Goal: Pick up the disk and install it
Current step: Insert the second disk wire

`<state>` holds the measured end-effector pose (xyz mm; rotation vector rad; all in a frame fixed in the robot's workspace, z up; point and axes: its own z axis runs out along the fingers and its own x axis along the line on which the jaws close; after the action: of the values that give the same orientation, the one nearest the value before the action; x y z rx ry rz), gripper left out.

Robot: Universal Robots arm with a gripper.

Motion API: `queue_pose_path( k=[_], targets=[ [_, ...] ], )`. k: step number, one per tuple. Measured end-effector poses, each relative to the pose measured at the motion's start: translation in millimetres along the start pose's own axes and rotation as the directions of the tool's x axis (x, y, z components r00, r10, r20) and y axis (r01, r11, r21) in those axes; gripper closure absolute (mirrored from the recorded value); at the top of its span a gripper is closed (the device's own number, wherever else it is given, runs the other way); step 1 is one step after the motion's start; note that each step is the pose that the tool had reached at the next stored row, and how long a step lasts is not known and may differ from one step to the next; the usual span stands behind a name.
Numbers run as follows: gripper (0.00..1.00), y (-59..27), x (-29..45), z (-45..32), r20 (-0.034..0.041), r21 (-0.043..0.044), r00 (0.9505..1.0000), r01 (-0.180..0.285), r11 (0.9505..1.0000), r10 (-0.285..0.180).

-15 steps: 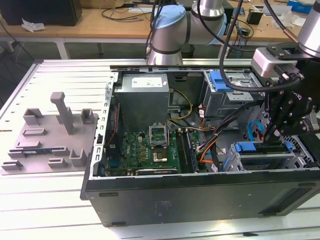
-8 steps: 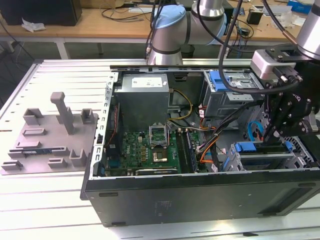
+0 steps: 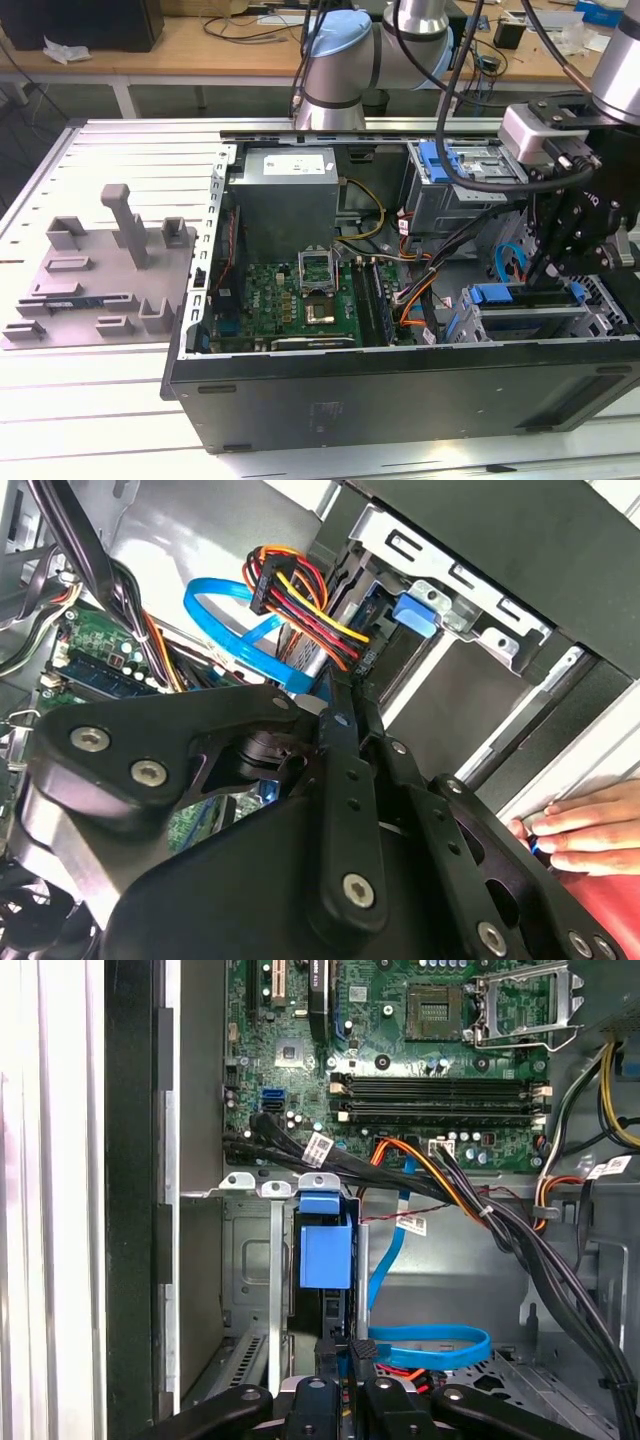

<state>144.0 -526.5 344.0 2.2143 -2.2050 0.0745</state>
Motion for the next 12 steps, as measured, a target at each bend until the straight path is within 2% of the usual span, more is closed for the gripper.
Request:
queue_pose_path(
  k=[12],
  targets=[
    [0.84,2.1,0.2,3.5,0.0003,0.0086,1.0,0.0,1.0,0.0]
  ],
)
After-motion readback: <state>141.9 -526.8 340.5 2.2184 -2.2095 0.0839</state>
